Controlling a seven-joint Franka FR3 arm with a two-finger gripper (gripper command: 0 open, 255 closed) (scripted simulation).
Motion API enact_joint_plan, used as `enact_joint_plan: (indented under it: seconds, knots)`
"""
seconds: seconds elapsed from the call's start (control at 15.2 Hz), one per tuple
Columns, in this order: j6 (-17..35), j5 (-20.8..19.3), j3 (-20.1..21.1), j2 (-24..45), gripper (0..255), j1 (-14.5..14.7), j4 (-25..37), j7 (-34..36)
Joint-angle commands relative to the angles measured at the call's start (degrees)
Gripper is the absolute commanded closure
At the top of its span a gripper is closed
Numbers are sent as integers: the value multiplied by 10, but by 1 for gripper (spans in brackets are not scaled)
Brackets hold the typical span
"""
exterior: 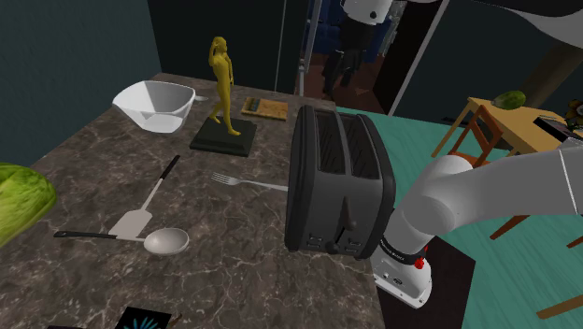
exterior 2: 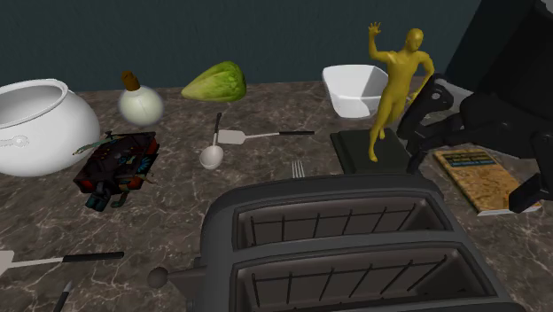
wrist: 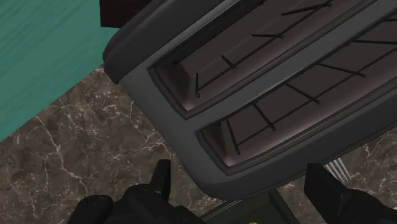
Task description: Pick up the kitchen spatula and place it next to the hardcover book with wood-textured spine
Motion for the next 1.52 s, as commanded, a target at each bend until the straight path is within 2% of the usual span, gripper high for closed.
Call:
enact_joint_plan:
  seconds: [0.0, 0.4, 0.79, 1.12, 1.45]
  knots:
    - [0, 0, 0, 0, 0, 0, 0, 0]
    - [50, 50, 91, 10, 0, 3, -37, 146]
    - [109, 89, 185, 64, 0, 0, -36, 292]
    - [162, 89, 247, 144, 0, 8, -7, 427]
    - [208, 62, 318, 248, 0, -10, 47, 564]
